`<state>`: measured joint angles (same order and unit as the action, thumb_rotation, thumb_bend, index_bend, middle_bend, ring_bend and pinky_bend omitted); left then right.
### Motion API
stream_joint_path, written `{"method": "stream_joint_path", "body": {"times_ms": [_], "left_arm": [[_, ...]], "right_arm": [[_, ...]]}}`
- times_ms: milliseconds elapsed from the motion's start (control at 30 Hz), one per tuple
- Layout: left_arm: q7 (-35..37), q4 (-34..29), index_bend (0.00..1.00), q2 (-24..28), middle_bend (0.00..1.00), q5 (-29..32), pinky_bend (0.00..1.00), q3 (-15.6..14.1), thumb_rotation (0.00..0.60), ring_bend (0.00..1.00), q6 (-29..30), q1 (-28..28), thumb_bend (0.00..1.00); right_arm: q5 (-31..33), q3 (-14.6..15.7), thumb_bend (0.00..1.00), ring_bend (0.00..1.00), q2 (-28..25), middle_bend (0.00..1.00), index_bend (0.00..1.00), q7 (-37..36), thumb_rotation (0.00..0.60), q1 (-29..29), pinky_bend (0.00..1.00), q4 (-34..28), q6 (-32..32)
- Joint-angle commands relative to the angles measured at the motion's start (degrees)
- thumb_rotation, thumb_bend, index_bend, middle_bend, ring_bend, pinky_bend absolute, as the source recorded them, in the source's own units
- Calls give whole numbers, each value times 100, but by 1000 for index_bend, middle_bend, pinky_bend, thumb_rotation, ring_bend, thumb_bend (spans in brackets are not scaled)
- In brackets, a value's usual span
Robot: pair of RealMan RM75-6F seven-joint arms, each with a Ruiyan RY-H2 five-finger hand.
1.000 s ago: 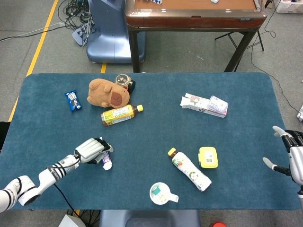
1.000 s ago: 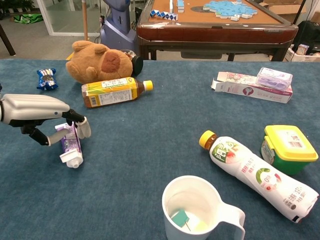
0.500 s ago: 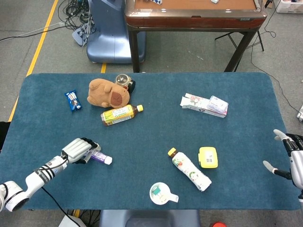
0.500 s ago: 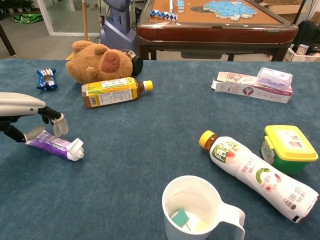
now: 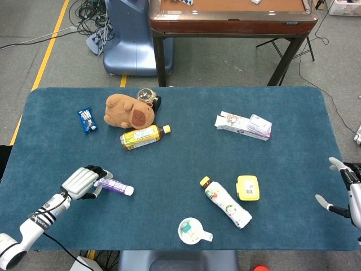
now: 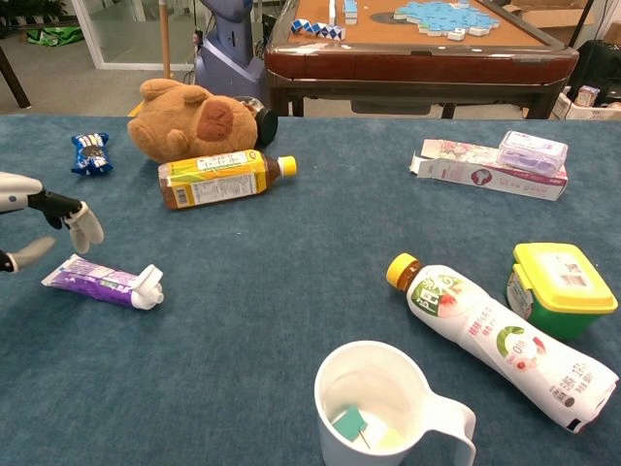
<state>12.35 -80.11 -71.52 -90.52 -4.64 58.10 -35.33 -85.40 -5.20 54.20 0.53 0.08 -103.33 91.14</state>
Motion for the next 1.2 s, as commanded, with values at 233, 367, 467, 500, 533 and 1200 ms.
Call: {"method": "stream_joint_path", "body": {"times_ms": [233,367,467,500,533,1200], "left_arm": [[-233,381,198,-422,320,-234,208,45,600,221,92,-2,302],[-448,485,197,-589,314,-244,208,61,600,220,72,-15,296],[-642,565,197,-711,310,-206,209,102,600,220,61,-19,296],[-732,598,198,-751,307,-190,209,113,600,220,50,-20,296],[-822,632,198,-778,304,-189,209,119,600,219,50,-22,296],[-1933,722,279,-934,275,20,209,126,600,203,-45,73,296]], "right_arm": [[24,5,90,195,13,315,178,-42,600,-14,161,25,-26],[41,10,90,194,27,315,178,-60,600,-13,161,44,-56],[48,14,91,195,33,315,178,-88,600,-22,161,52,-61],[52,16,90,195,30,315,178,-107,600,-30,161,57,-56],[54,17,90,195,27,315,178,-117,600,-38,161,61,-50],[101,37,89,194,4,314,178,-338,600,-90,161,178,-102]]}}
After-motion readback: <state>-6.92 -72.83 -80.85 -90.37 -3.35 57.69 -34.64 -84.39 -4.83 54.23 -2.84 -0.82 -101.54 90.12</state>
